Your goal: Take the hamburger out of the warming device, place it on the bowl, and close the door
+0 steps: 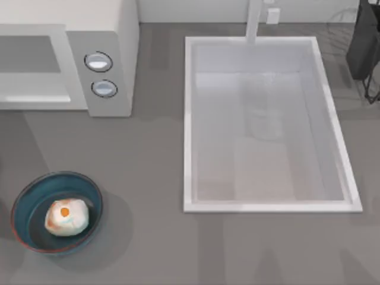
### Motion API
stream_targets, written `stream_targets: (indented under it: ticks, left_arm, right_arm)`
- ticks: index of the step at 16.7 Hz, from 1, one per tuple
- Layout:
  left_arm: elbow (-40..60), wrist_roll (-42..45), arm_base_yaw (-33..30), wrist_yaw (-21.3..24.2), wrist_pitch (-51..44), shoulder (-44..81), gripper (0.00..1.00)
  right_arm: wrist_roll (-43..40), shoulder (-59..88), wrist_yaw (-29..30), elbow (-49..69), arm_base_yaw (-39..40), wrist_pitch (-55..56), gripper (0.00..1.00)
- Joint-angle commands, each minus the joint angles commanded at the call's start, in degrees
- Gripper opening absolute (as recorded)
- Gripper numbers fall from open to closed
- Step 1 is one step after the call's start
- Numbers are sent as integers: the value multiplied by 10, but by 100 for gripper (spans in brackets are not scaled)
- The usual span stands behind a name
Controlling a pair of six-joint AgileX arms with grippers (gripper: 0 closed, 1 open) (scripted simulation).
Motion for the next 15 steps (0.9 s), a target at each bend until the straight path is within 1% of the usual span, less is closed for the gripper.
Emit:
stream_targets:
  ticks: [4,6,8,12,15]
  left_arm:
    - [-1,0,3,2,-1,2,0]
    - [-10,-9,-6,-5,3,-8,0]
    - [-41,-41,-38,-24,15,-41,0]
    - [-130,-133,-139,-78,47,-146,0]
    - [-161,-165,-172,-100,60,-178,0]
  right_arm:
    - [0,0,0,0,0,0,100]
    - [0,0,0,0,0,0,100]
    - [0,0,0,0,0,0,100]
    - [0,0,0,0,0,0,100]
    - [0,0,0,0,0,0,100]
